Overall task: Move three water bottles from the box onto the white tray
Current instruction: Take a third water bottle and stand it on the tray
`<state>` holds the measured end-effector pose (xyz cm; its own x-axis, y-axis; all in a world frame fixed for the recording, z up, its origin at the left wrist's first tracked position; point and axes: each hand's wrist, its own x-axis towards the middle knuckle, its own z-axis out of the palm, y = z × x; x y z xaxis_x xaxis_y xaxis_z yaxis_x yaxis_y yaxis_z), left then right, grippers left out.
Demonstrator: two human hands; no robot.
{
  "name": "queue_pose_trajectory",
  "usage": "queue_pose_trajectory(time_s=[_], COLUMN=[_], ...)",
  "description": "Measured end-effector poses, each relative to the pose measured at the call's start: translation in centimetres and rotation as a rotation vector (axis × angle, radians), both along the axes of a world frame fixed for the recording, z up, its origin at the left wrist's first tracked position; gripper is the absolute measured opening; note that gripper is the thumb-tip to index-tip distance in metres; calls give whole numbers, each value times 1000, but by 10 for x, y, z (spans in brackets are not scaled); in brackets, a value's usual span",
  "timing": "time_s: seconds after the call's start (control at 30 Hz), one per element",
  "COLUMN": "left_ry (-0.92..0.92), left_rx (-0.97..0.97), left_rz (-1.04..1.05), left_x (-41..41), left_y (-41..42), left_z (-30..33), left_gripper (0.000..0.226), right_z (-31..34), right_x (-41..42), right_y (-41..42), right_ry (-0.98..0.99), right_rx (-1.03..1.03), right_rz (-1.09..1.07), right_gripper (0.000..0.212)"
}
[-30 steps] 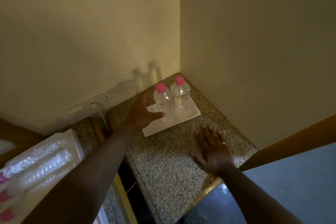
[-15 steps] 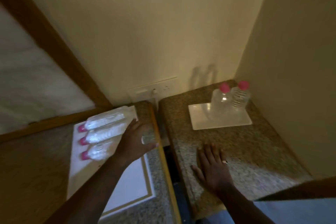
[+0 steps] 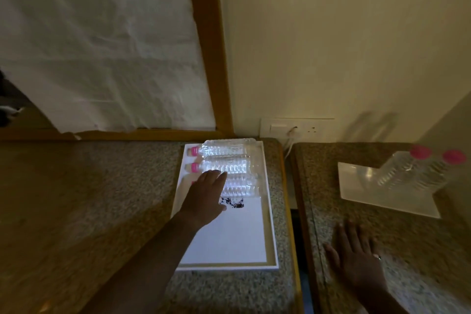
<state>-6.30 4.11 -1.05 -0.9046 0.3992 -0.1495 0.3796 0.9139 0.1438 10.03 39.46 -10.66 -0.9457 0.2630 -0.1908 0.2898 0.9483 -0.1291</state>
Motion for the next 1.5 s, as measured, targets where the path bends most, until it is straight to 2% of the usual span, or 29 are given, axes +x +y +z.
queue_pose_trajectory(time_s=[0.1, 0.2, 0.37, 0.47, 0.57, 0.67, 0.9, 1.07, 1.13, 1.33, 1.5], left_ry=[-35, -103, -228, -323, -320, -295, -52, -138, -161, -189, -203], left_rx=[27, 85, 186, 147, 191, 298, 471, 742, 794, 826, 823], left_rz=[34, 19, -1, 70, 150, 129, 3, 57, 73, 122, 175], left_x=[-4, 4, 45, 53, 50, 40, 22, 32, 38, 38, 33], left_y=[2, -3, -20, -33, -41, -48, -20, 16, 28, 45, 48], left_z=[7, 9, 2, 3, 13, 36, 93, 73, 61, 45, 47], left_gripper=[73, 69, 78, 89, 81, 76, 77, 67, 68, 66, 88], right_z=[-4, -4, -3, -3, -6, -9, -6, -1, -1, -3, -4], right_x=[0, 2, 2, 2, 0, -1, -1, -2, 0, 1, 5], right_y=[1, 0, -4, -4, -4, -2, -5, -8, -6, -3, 1], right_ry=[-34, -27, -94, -101, -137, -145, -157, -157, -147, -81, -13], right_rx=[28, 45, 61, 98, 101, 102, 136, 138, 113, 40, -35], right_rz=[-13, -26, -58, -65, -72, -76, -89, -86, -82, -45, -31], right_gripper=[93, 94, 84, 80, 84, 84, 86, 86, 85, 92, 90])
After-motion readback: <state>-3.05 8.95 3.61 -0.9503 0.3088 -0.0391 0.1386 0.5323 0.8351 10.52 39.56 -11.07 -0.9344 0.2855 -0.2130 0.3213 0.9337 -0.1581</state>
